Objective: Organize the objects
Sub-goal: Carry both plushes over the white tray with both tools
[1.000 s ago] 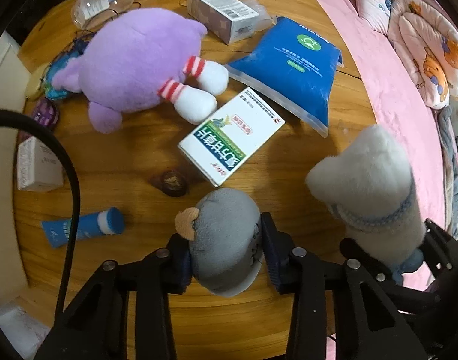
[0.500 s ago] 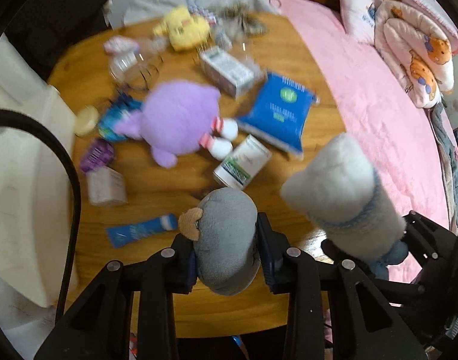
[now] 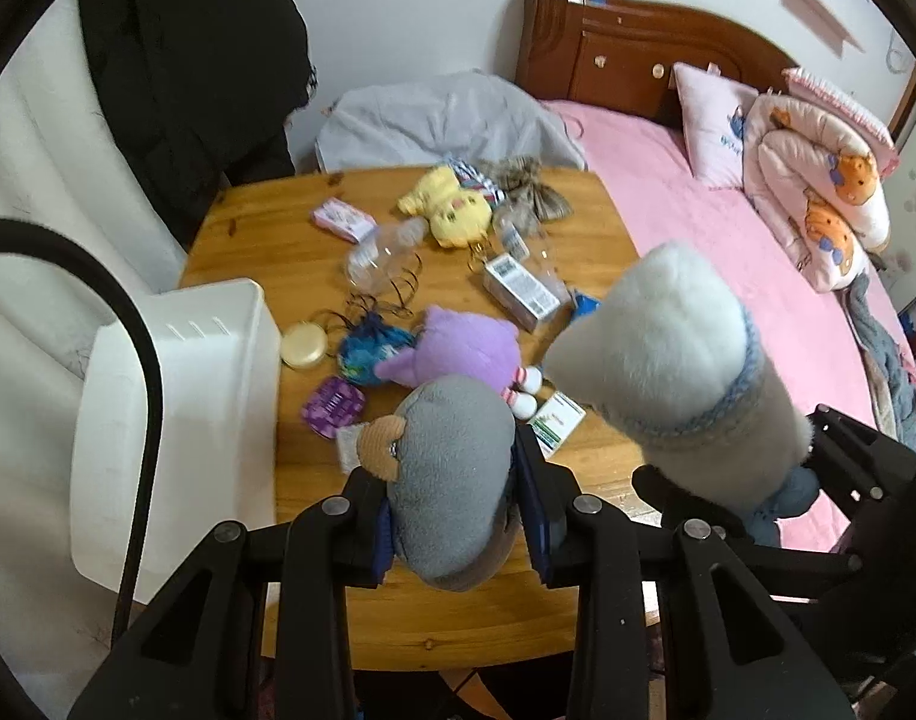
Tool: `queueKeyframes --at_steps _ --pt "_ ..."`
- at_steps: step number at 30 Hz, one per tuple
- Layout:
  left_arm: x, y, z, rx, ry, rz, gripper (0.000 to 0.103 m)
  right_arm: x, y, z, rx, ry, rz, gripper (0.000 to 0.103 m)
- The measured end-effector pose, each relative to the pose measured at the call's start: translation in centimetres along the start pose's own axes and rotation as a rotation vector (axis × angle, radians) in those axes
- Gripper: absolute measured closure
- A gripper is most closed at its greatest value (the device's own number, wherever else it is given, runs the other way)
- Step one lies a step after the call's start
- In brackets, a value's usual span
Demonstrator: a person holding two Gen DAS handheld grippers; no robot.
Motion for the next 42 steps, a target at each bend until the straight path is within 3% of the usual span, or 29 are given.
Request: queueKeyframes --at_steps 8,19,27,34,42 --pt "7.9 0.2 -3.4 -0.061 -0.034 0.006 0.066 9.4 3.7 -0.9 -0.050 0.006 -0.027 0.050" --pt "21.8 -0.5 -3.2 -0.073 0.032 -0.017 0.065 21.0 8.1 6.1 0.045 0.095 0.005 0.050" --pt "26.9 -1.4 -0.2 -0.009 0.015 -0.023 0.064 24.0 7.7 11.1 0.206 0.093 0.105 0.050" --pt "28.4 -2.3 3.3 0.071 0.021 -0.007 0.062 24.8 5.6 15.0 0.331 0.067 0.182 0.050" --pt "29.6 -3.9 6.0 0.163 0.013 -0.012 0.058 25.9 4.2 17.5 0.429 0.076 0.182 0.048"
Point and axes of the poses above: each gripper's, at about its wrist camera, not at the fingertips, and z roughly the way its jaws point, x to its left, y to its top, the point moved 4 cm from there along z, roughly the way its jaws point, and after that the axes turned 4 degrees about z, right-handed, at the moved point
